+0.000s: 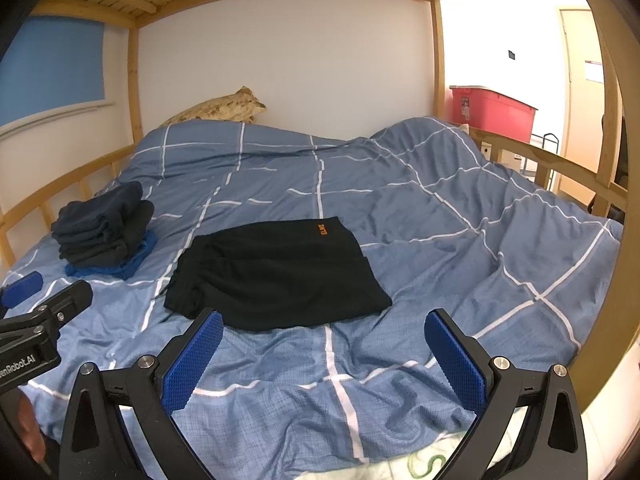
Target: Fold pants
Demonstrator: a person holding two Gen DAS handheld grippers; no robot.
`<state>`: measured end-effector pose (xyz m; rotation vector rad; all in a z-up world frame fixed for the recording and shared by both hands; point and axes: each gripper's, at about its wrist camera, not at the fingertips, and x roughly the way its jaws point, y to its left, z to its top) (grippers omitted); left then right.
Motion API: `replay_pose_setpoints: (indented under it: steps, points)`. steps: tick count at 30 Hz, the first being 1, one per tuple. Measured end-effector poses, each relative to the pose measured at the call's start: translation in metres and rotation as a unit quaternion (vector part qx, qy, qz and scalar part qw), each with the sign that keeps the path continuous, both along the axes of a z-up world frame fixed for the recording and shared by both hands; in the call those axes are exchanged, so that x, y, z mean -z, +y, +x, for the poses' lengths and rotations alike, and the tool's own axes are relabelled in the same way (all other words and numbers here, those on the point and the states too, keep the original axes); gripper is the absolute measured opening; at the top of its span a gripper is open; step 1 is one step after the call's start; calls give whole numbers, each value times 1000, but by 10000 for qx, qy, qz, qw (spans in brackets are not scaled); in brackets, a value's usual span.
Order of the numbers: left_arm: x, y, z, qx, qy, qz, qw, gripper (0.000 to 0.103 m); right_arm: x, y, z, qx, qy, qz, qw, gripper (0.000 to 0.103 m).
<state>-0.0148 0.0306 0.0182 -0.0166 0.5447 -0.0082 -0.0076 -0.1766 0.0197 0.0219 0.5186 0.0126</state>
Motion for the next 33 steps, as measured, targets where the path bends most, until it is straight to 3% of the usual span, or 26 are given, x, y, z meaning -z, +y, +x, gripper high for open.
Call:
replay_pose_setpoints:
  steps: [10, 20, 26, 33]
  points:
    - [4, 1, 2, -10, 37, -13, 10000, 103, 5, 2, 3, 14, 53, -2, 10000, 102]
    - [40, 12, 25, -172, 207, -10, 9996, 101, 35, -5, 27, 291, 286, 75, 9991, 102]
    - [57, 22, 59, -171, 433, -205, 9987, 89, 57, -13, 54, 505, 447, 242, 9974, 102]
    - [72, 20, 103, 119, 547, -102, 9984, 67, 76, -18, 94, 651, 640, 356, 9952, 96]
